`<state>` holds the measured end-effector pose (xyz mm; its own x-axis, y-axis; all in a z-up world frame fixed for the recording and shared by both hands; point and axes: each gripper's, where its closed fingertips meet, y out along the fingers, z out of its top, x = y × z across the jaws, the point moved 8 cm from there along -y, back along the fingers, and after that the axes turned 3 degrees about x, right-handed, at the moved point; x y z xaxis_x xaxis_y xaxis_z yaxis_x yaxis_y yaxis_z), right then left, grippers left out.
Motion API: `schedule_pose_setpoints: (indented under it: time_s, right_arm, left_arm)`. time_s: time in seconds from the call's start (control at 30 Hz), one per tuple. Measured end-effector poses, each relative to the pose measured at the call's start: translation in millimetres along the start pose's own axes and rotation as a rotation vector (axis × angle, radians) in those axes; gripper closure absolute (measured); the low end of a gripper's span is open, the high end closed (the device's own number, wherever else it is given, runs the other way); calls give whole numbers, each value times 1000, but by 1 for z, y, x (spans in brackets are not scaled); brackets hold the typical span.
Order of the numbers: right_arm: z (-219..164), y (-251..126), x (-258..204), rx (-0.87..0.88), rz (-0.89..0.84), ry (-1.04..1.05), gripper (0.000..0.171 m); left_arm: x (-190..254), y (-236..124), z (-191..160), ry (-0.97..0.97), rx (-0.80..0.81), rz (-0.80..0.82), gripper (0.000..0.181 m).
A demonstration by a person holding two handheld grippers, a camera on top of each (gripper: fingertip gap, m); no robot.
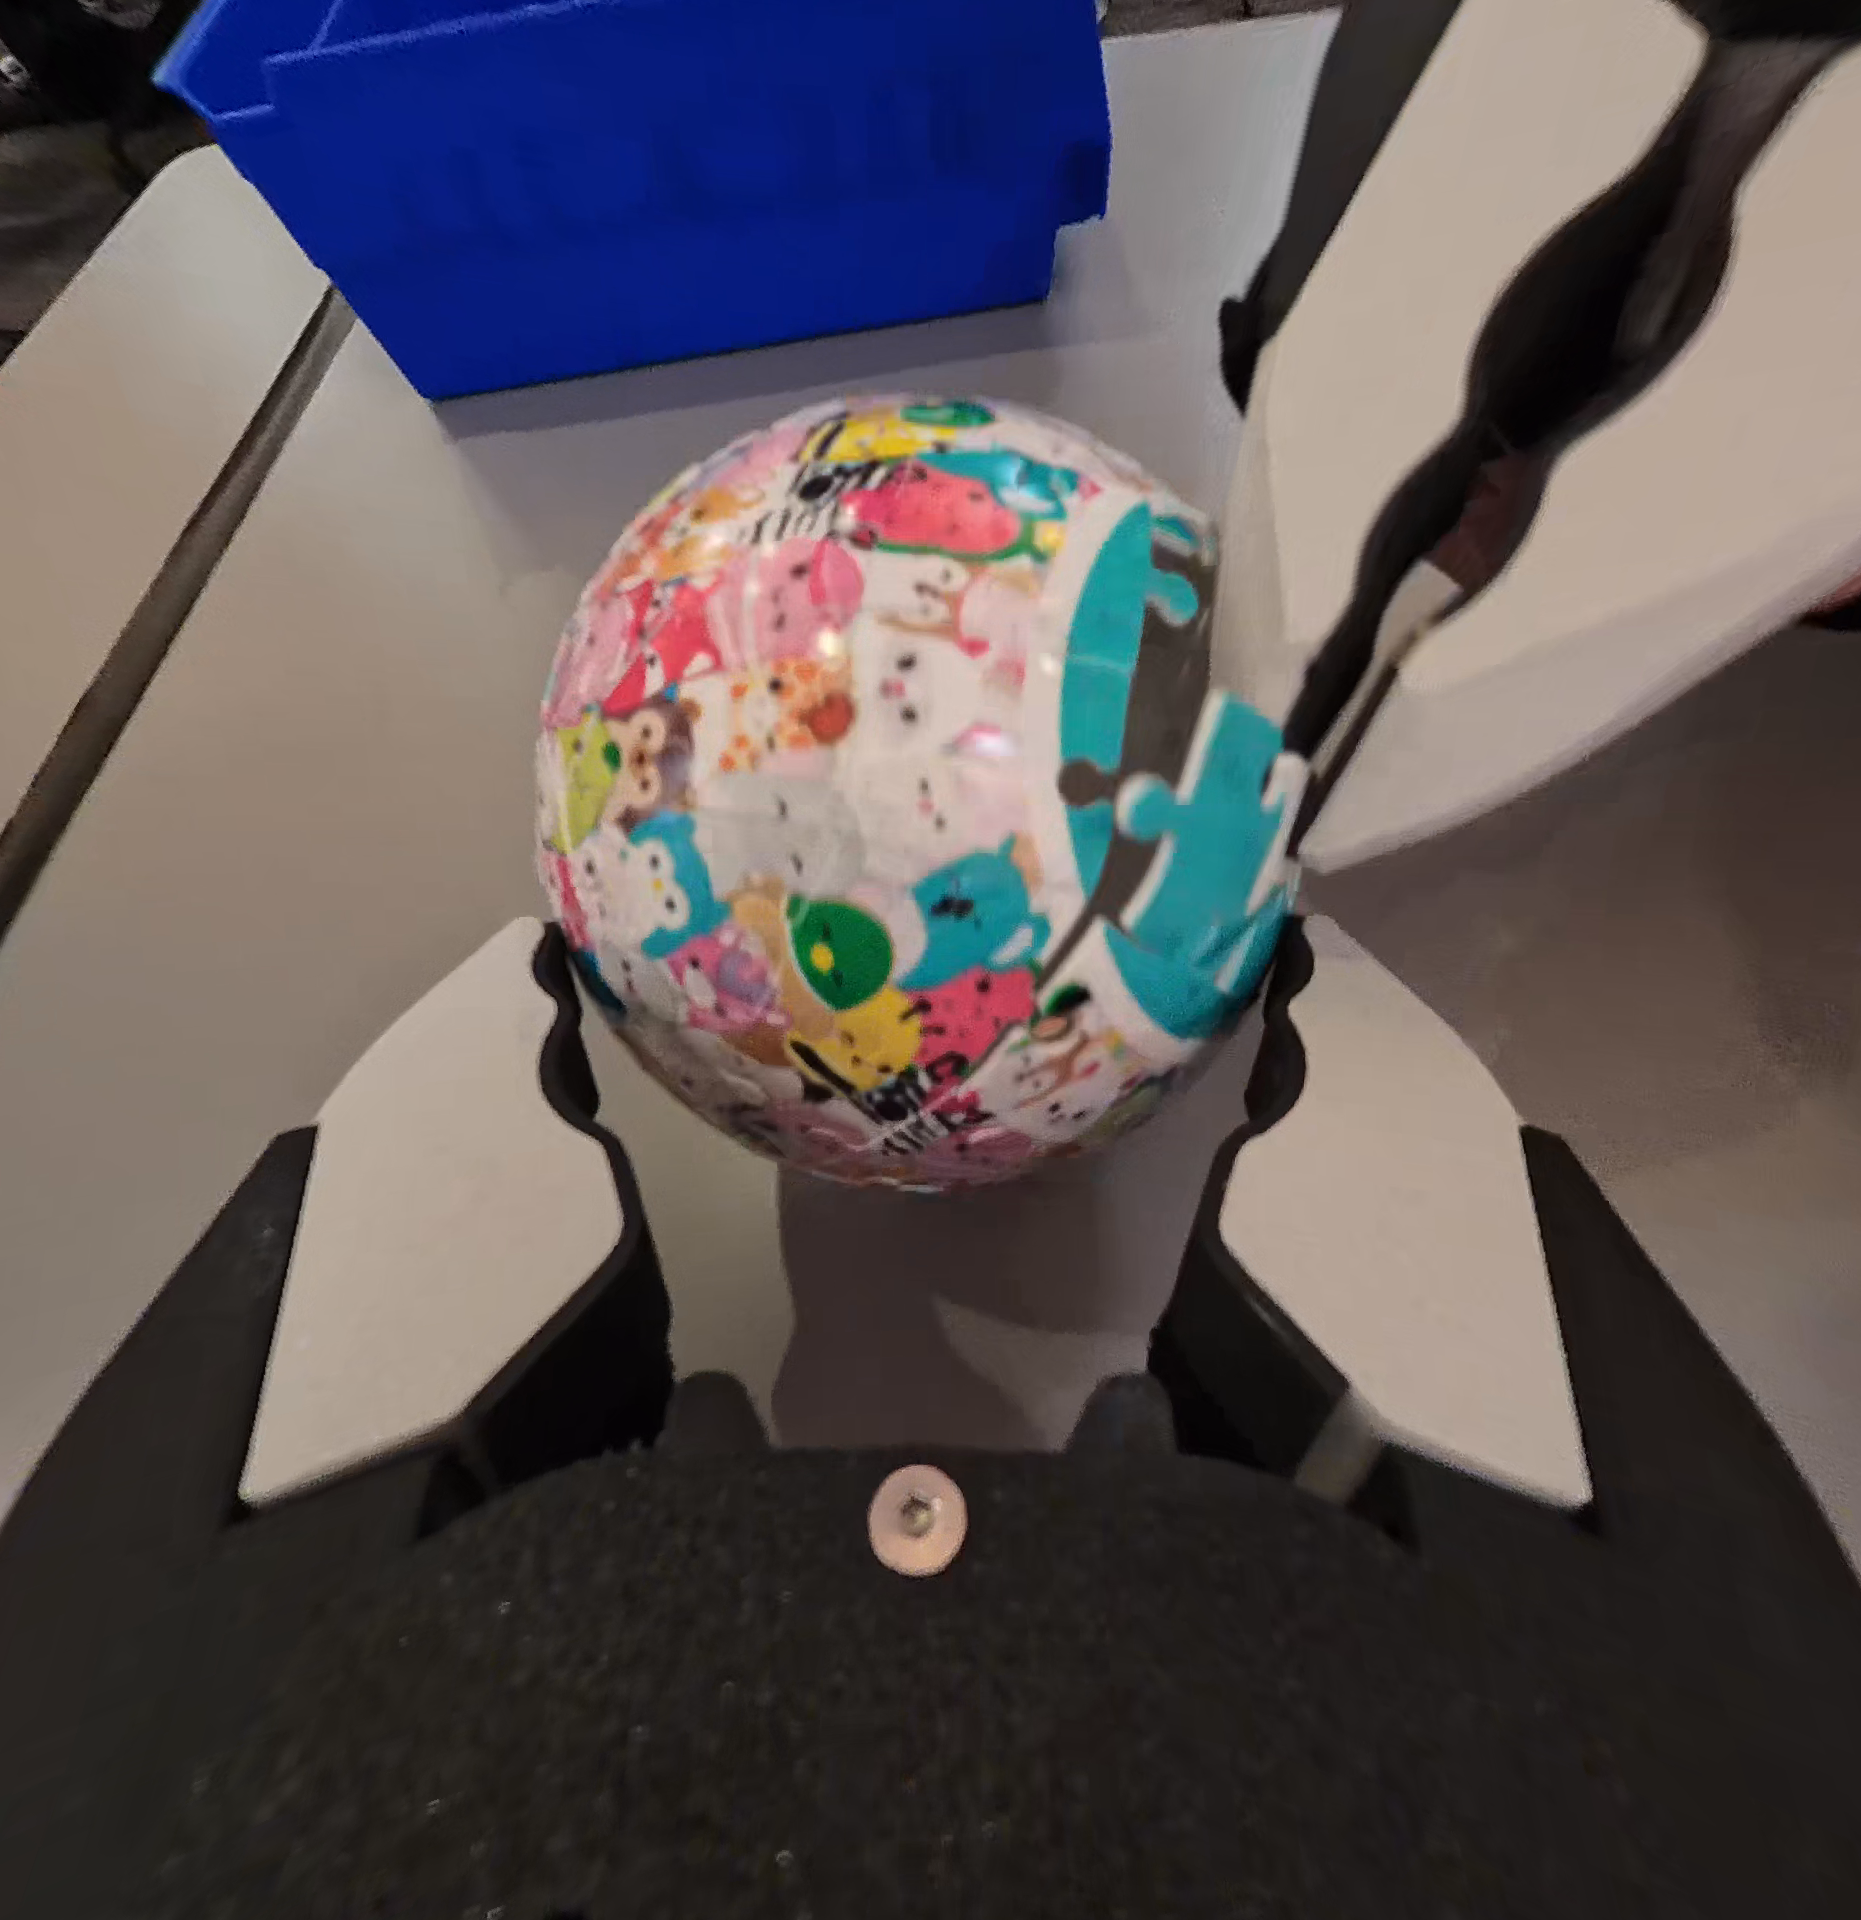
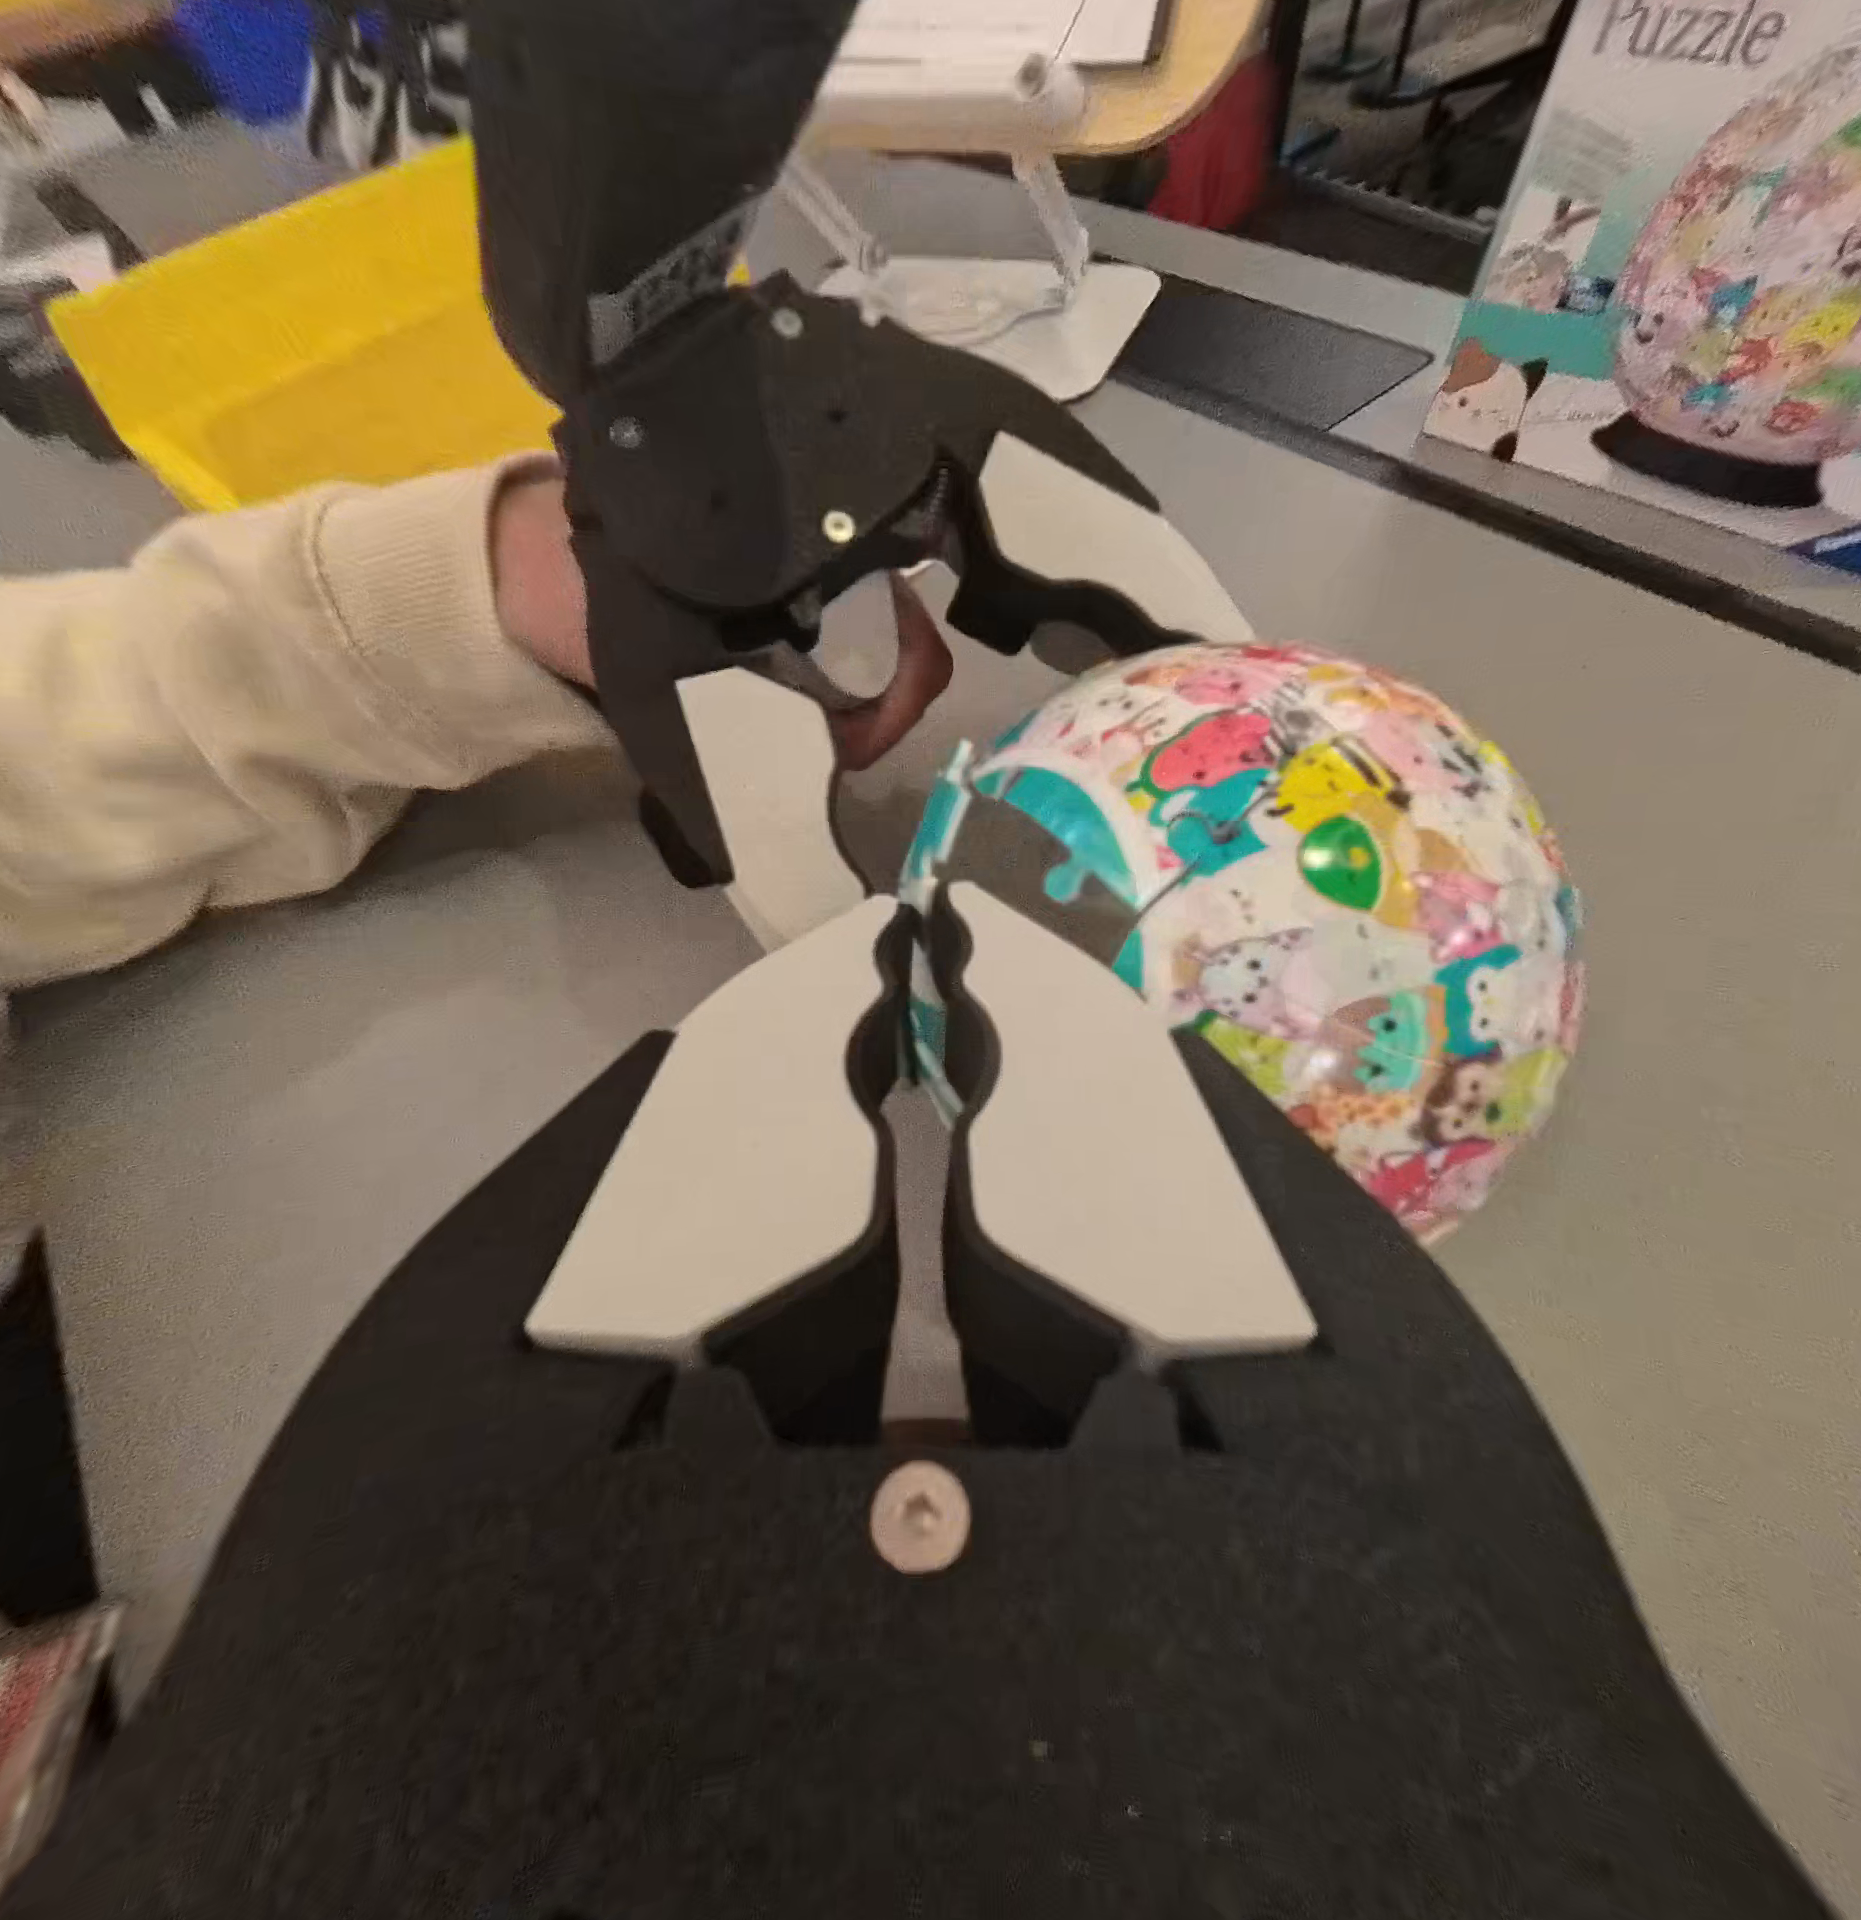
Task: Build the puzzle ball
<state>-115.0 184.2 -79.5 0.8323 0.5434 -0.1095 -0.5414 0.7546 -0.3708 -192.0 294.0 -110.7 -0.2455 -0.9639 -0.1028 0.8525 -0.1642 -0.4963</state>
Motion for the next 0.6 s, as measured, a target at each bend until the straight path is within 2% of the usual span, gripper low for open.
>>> schedule_pose_setpoints:
  time_s: [0.07,0.2,0.4,0.43,0.5,0.6]
  right_arm:
    - [2,1,-6,-42,-15,-82,169]
    - [4,-6,-6,-27,17,-56,168]
    - [4,-13,-37,-38,-185,-650,170]
    - [3,-13,-39,-28,-188,-673,170]
    - [3,-15,-36,2,-119,-556,170]
    - [2,-18,-18,33,20,-231,170]
  left_arm:
    - [5,0,-1,-6,13,13,59]
    - [11,-8,-1,-31,33,39,59]
    - [15,-19,-2,-86,78,20,60]
    - [15,-20,-2,-86,78,17,61]
    - [18,-21,-2,-74,77,12,61]
    - [18,-21,-2,-63,76,25,61]
